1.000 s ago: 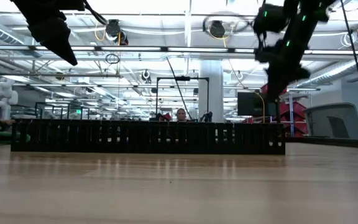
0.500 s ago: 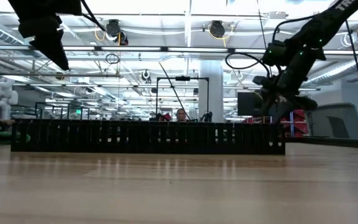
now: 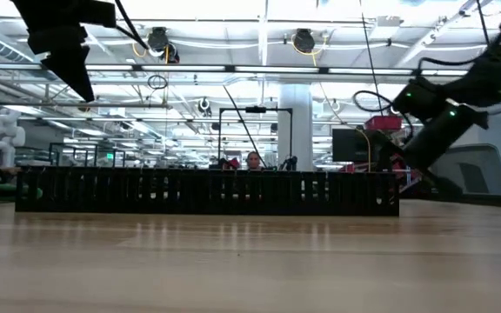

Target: Ziptie cables

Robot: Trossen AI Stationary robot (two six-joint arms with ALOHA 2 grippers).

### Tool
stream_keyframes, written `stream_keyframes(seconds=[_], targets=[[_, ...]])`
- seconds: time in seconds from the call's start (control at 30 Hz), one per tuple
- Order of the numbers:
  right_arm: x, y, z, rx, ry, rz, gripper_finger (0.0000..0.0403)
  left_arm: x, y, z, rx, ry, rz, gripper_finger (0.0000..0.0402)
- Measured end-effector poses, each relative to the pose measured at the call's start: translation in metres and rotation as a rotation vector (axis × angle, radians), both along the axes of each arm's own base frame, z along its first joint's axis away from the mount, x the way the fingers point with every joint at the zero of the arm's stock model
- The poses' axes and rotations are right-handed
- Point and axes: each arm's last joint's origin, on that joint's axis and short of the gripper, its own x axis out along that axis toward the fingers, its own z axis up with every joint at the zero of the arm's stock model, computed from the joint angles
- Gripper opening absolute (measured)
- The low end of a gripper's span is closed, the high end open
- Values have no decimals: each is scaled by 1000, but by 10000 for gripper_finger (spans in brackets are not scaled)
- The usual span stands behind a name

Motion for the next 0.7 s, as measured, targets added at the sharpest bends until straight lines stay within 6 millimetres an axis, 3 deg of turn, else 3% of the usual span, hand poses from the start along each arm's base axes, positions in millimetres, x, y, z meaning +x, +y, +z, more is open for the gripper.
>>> stream_keyframes(seconds=[0.3, 0.53, 0.7], targets=[[-12, 16, -16, -33, -119, -203, 238, 0, 4, -1, -29, 13, 29, 251], [-10, 17, -17, 13, -139, -153, 238, 0, 6, -1, -41, 16, 42, 251], [3, 13, -8, 95, -76, -78, 238, 0, 6, -1, -54, 19, 41, 251]])
